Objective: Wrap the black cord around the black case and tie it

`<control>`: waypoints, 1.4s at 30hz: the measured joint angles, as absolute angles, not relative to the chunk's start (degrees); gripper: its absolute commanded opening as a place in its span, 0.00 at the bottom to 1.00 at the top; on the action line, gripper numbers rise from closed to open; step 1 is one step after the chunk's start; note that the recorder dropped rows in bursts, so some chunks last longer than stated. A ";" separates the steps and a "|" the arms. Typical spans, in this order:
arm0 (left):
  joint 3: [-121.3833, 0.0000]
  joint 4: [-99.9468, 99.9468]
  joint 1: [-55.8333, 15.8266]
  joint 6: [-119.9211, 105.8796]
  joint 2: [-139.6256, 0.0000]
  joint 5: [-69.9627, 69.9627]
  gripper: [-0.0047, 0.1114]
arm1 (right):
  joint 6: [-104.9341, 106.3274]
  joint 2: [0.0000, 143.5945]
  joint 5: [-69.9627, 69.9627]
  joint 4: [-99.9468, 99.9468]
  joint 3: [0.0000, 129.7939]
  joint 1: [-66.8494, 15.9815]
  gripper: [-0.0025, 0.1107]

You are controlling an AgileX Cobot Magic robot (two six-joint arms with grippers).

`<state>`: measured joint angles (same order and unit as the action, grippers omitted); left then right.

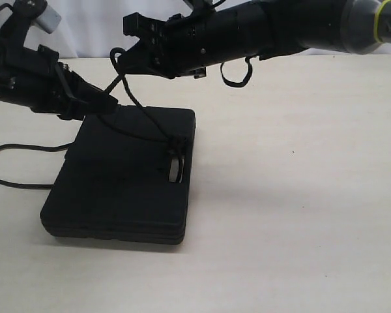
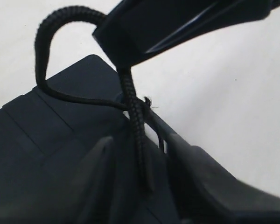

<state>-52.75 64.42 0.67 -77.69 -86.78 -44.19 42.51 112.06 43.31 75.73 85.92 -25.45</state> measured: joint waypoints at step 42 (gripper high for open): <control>-62.44 15.90 5.95 -75.47 -114.74 -23.41 0.57 | 43.63 112.06 47.81 72.69 85.92 -20.97 0.06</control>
